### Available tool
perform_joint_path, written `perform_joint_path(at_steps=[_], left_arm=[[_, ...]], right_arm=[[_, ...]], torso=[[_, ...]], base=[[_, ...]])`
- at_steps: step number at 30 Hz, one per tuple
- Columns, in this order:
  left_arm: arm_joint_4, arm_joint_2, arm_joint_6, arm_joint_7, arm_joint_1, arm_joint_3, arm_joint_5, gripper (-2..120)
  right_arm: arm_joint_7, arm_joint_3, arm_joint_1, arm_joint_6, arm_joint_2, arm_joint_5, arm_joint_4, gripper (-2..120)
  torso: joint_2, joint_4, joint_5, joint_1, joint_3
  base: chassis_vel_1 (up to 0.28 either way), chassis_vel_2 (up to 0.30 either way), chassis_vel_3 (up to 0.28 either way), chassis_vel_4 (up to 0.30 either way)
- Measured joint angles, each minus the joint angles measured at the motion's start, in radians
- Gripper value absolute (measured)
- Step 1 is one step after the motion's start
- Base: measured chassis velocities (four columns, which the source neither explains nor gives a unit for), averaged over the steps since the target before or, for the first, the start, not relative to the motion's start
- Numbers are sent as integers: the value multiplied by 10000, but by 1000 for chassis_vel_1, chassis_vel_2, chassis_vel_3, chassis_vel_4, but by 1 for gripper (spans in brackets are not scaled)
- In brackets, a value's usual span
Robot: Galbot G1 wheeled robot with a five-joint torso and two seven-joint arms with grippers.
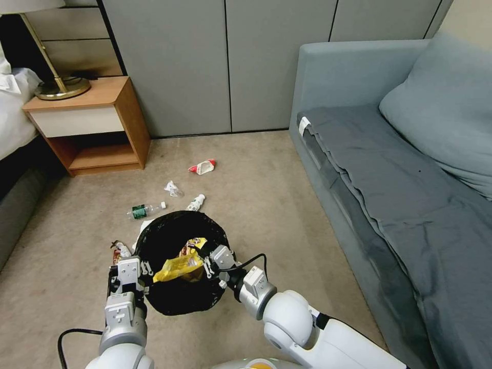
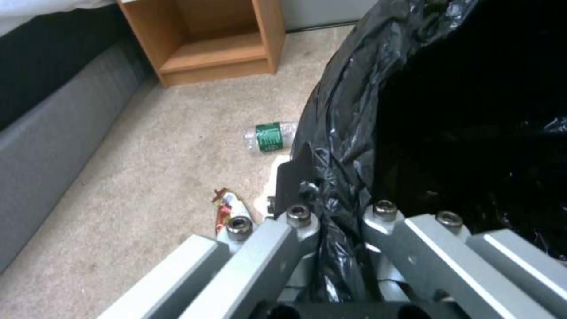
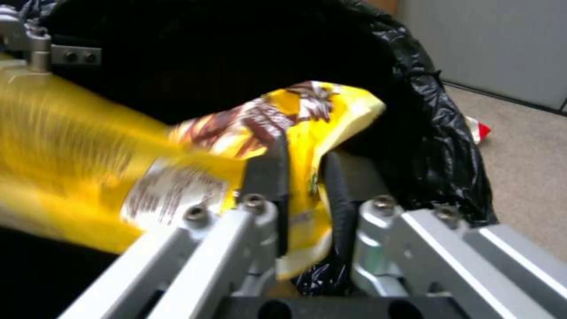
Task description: Pick up the trash bin, then pick up the garbage from the floor and place it into the trash bin.
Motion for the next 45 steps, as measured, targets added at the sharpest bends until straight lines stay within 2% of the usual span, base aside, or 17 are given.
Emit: perform_joint_path(at_steps=[3, 5, 6, 9, 11, 13, 14, 16, 20, 22, 35, 43, 45], left_arm=[[15, 5, 1, 2, 0, 0, -2, 1], [19, 7, 3, 3, -3, 0, -4, 1], [19, 7, 3, 3, -3, 0, -4, 1], [20, 9, 6, 5, 4, 2, -3, 1], [19, 9, 6, 5, 8, 2, -3, 1], [19, 9, 6, 7, 18, 2, 0, 1], [19, 9, 6, 7, 18, 2, 0, 1], [18, 10, 9, 9, 32, 19, 21, 1], [17, 7, 9, 12, 39, 32, 37, 1], [17, 8, 9, 14, 37, 31, 50, 1], [77, 52, 15, 19, -21, 8, 41, 1], [172, 98, 21, 25, -39, -101, -23, 1], [185, 122, 22, 25, -37, -151, -57, 1]], right_arm=[[31, 4, 0, -16, 28, 0, 34, 28], [38, 6, -8, -27, 40, 4, 91, 39], [38, 6, -8, -27, 40, 4, 91, 39], [39, 13, -50, -57, 15, 10, 157, 53], [40, 24, -67, -65, -8, 12, 182, 57], [39, 47, -102, -76, -52, 14, 247, 69], [39, 47, -102, -76, -52, 14, 247, 69], [40, 66, -114, -80, -57, 18, 283, 80], [43, 70, -115, -80, -58, 19, 305, 89], [59, 72, -115, -101, -85, 49, 443, 98], [160, 219, -257, -268, -378, 147, 1225, 100], [251, 1185, -697, 37, -545, -562, 2848, 100], [372, 1856, -1232, 238, -499, -850, 3504, 100]], torso=[[0, 0, 0, -1, 0], [0, 0, 1, 0, 0], [0, 0, 1, 0, 0], [0, 0, 2, 0, 0], [0, 0, 1, 0, 0], [0, 0, 1, 0, 0], [0, 0, 1, 0, 0], [0, 0, 1, 0, 0], [0, 0, 2, -1, 0], [0, 0, 2, -1, 0], [0, 0, 1, 0, 0], [0, 1, 0, 0, 0], [0, 0, 1, -1, 0]], base=[[0, 0, 0, 0], [0, 0, 0, 0], [0, 0, 0, 0], [0, 0, 0, 0], [0, 0, 0, 0], [0, 0, 0, 0], [0, 0, 0, 0], [0, 0, 0, 0], [0, 0, 0, 0], [0, 0, 0, 0], [0, 0, 0, 0], [0, 0, 0, 0], [0, 0, 0, 0]])
